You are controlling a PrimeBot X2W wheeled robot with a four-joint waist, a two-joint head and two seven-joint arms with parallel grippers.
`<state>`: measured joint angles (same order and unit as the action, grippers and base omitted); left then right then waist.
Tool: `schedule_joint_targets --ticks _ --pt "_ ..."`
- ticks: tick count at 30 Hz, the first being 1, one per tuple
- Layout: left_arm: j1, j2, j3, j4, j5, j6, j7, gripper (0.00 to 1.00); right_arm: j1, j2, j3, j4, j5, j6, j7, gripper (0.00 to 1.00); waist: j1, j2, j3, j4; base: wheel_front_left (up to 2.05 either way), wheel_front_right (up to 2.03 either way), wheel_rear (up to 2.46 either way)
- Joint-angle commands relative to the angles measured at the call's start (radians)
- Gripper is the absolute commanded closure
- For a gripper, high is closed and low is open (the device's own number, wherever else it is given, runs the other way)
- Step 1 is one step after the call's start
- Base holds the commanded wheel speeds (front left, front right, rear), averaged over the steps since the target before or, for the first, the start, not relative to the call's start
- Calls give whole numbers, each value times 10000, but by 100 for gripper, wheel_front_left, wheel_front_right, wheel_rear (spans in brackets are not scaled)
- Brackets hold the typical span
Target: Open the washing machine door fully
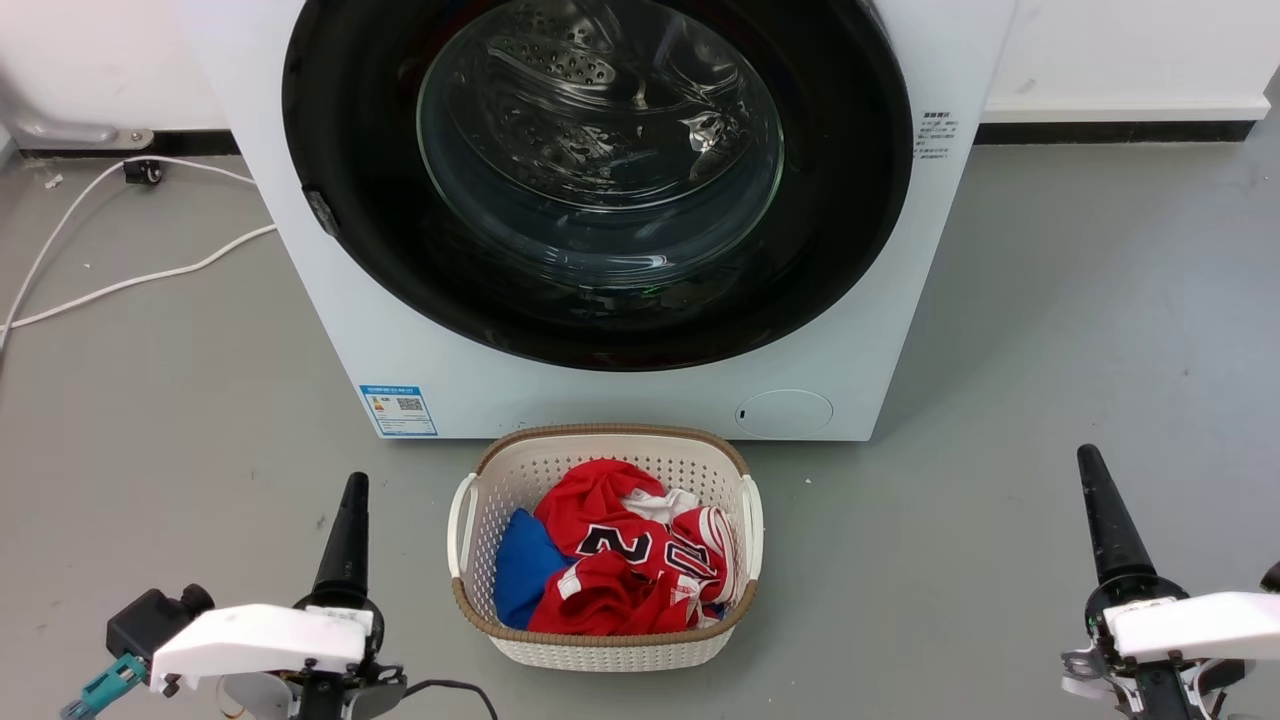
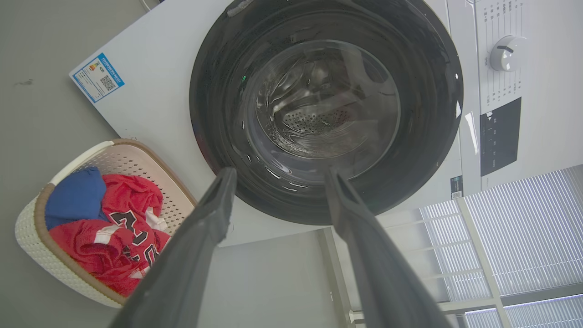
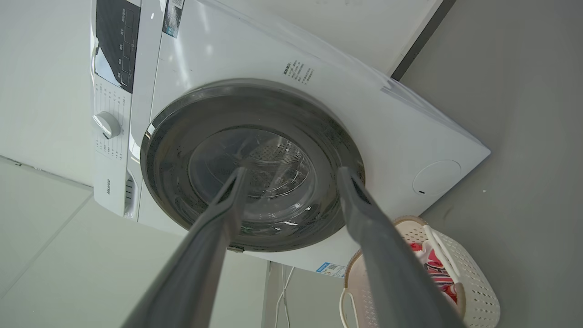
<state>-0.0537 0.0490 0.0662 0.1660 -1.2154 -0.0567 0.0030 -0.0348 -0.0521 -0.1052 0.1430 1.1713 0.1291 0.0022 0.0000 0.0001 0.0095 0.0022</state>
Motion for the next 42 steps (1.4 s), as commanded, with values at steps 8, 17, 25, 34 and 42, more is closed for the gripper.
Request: schedule_joint_targets --ticks 8,17,25,34,42 --pt "29 19 -392 -473 2210 519 -388 0 141 -18 369 -775 -2546 17 -385 0 0 -1 18 7 0 0 0" --pt "115 224 -852 -647 3907 1036 -739 0 380 -13 677 -997 -4615 18 -738 0 0 -1 38 28 0 0 0" --pt "165 334 -1220 -781 4933 1280 -999 0 511 -8 800 -1145 -5841 19 -998 0 0 -1 57 41 0 0 0" --pt "274 467 -1576 -909 6027 1483 -1266 0 713 -3 667 -1345 -6883 20 -1262 0 0 -1 37 56 0 0 0" --pt "382 558 -1847 -1011 6916 1605 -1491 0 910 1 580 -1539 -7610 21 -1481 0 0 -1 11 53 0 0 0"
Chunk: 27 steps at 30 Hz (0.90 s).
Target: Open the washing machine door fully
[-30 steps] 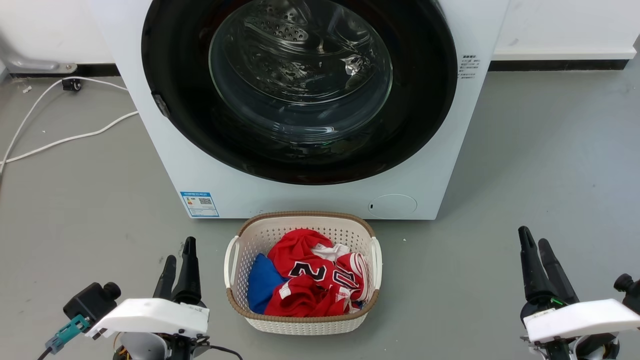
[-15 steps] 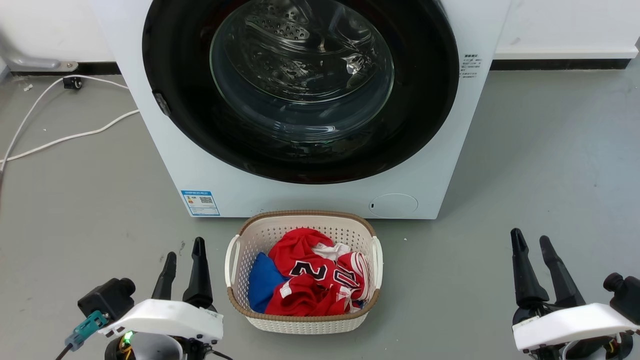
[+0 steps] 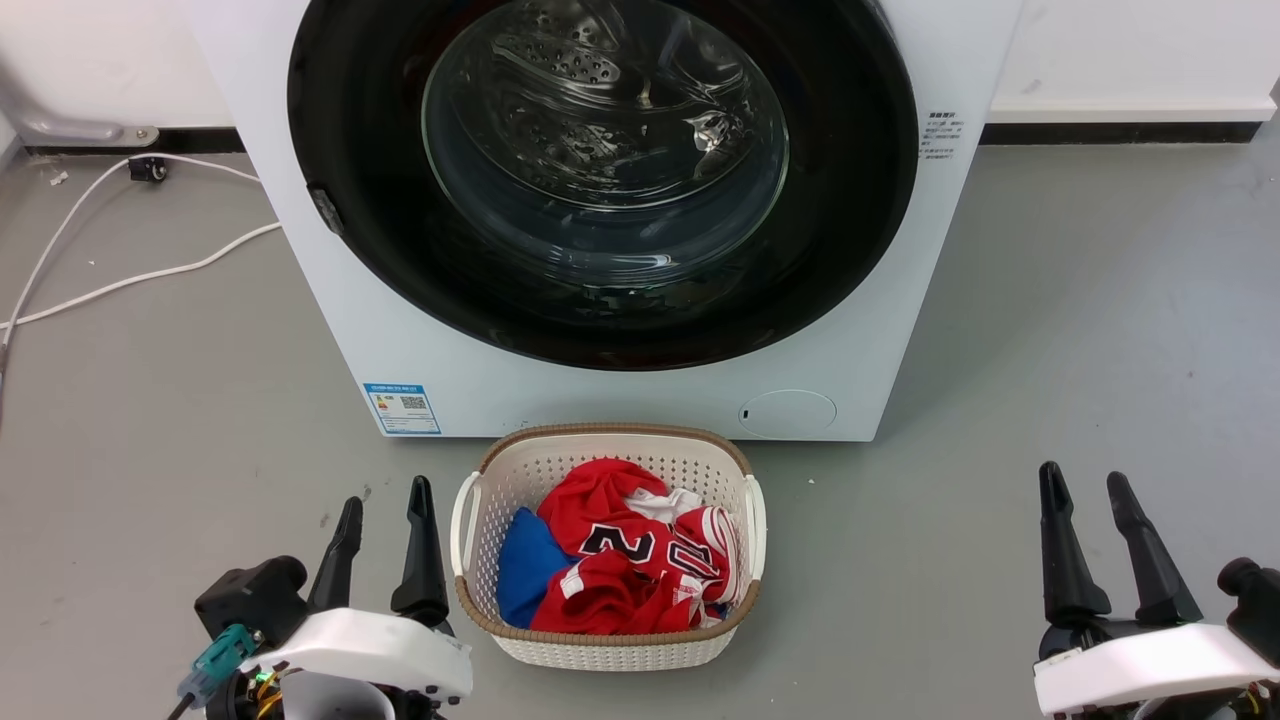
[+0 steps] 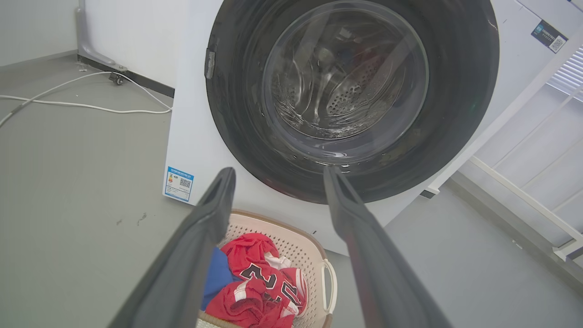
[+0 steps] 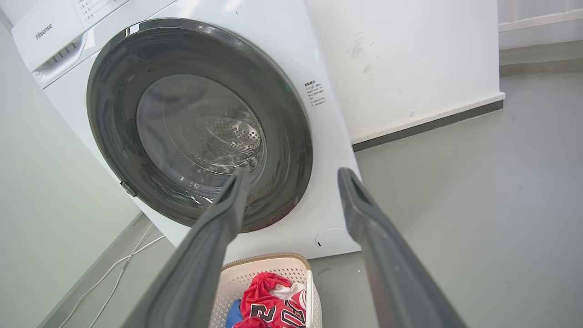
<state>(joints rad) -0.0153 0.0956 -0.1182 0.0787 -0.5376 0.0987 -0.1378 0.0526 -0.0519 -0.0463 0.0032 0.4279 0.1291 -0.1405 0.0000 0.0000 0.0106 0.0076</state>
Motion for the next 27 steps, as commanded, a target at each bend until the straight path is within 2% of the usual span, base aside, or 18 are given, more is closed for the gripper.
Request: schedule_joint_targets --ticks 1,27 --pt "2 99 -29 -149 246 68 -109 0 54 -1 -16 -167 -268 21 -79 0 0 0 -3 0 0 0 0" --pt "251 27 -436 -157 2693 189 -714 0 406 12 -234 -645 -2218 23 -687 0 0 0 43 58 0 0 0"
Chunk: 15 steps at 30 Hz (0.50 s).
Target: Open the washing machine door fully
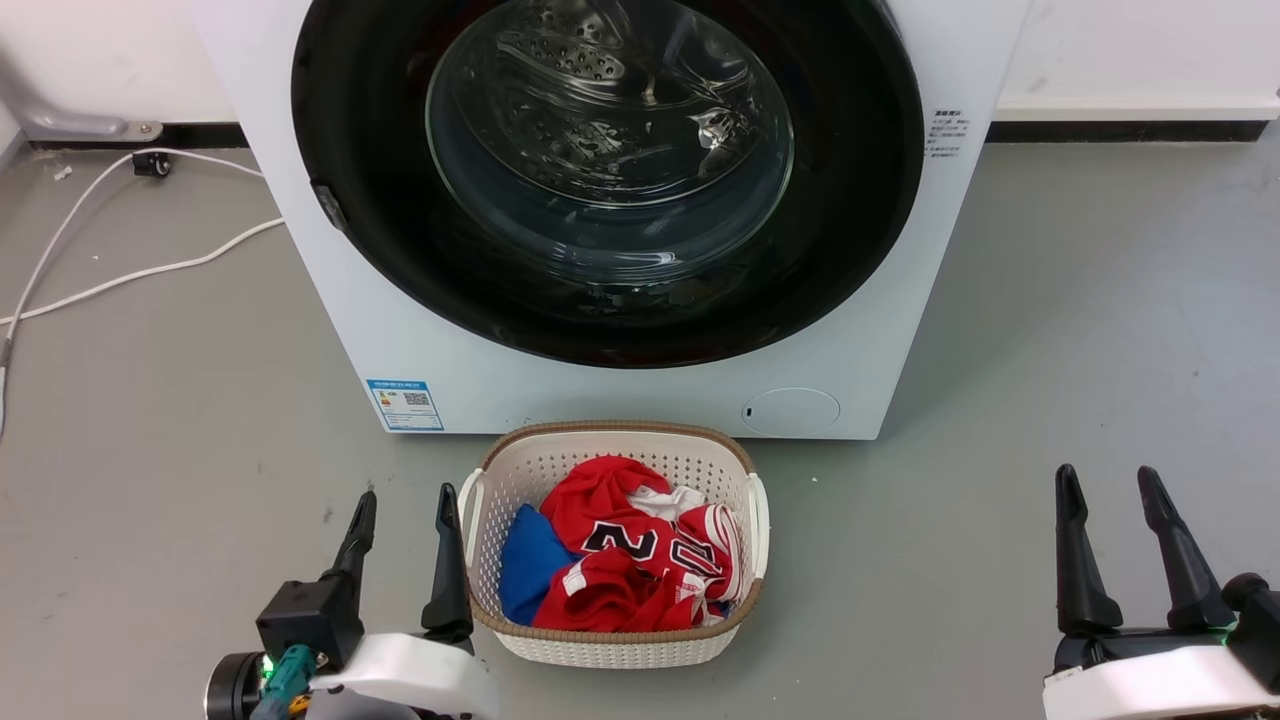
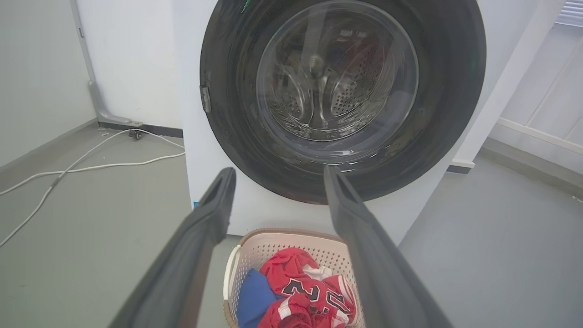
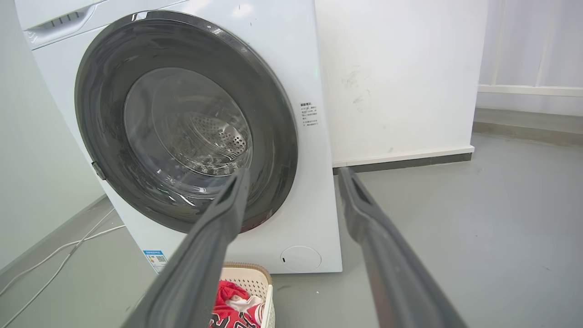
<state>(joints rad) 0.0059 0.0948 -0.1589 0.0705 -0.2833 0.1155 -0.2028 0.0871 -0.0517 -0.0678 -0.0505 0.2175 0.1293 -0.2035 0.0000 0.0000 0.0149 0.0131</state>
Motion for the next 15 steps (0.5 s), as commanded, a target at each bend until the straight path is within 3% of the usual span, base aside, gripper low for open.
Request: schedule_joint_targets --ticks 1,15 --pt "45 26 -34 -77 239 18 -92 0 77 11 -26 -119 -172 22 -78 0 0 0 1 8 0 0 0" --pt "207 -115 -39 -3 1370 -33 -361 0 205 18 -76 -201 -895 13 -369 0 0 0 11 26 0 0 0"
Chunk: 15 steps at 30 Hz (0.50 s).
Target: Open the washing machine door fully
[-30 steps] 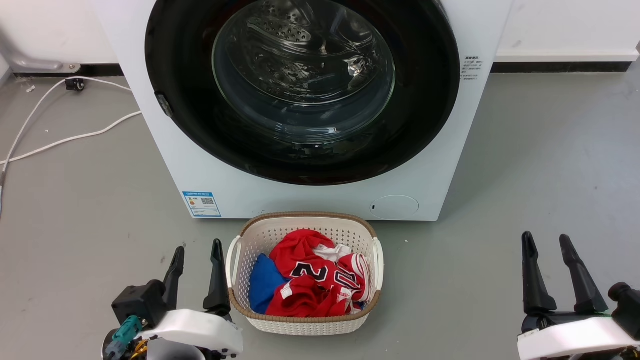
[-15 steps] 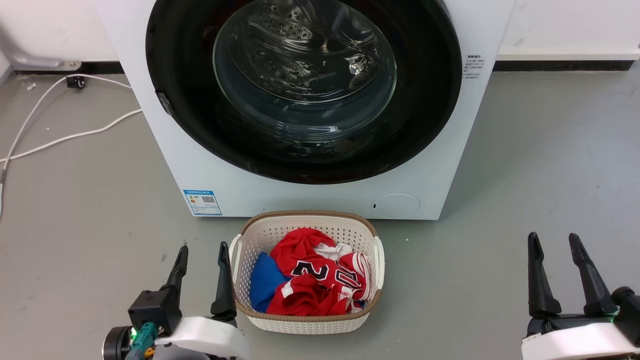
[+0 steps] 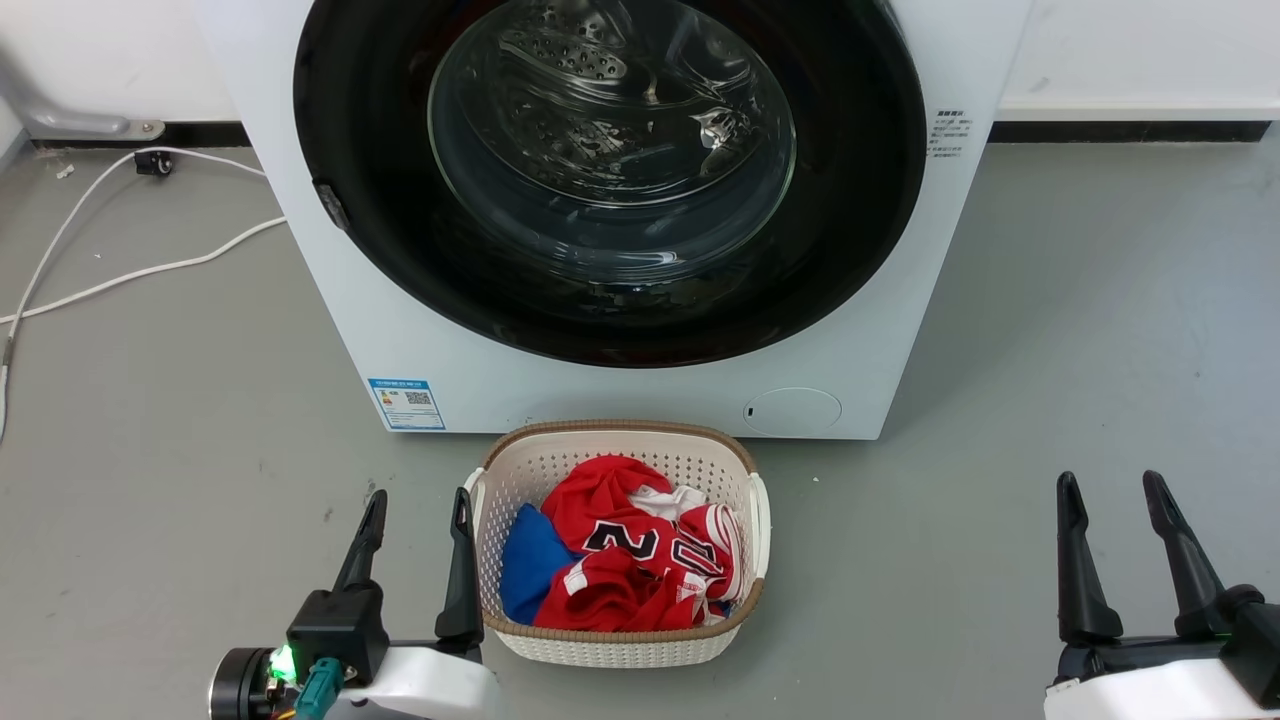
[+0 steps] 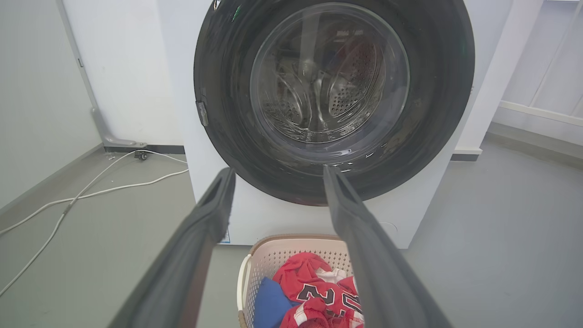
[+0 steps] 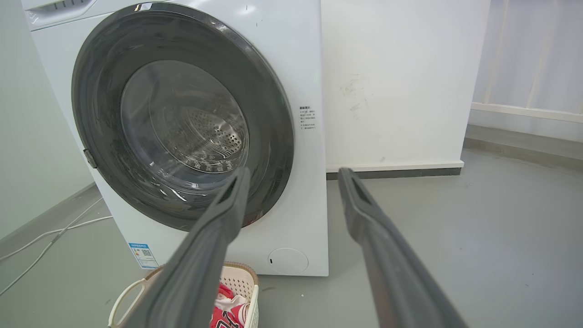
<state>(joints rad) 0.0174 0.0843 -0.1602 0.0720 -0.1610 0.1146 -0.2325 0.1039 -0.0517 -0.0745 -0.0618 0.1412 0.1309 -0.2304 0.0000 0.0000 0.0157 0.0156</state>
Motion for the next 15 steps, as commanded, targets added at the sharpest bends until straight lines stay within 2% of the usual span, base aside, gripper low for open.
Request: schedule_joint_targets --ticks 1,15 --pt "96 -22 -24 -15 231 -25 -89 0 45 19 -14 -92 -178 -3 -105 0 0 0 5 2 0 0 0" --pt "225 -167 76 172 1016 -151 -307 0 228 26 73 -110 -628 -3 -337 0 0 0 -16 4 0 0 0"
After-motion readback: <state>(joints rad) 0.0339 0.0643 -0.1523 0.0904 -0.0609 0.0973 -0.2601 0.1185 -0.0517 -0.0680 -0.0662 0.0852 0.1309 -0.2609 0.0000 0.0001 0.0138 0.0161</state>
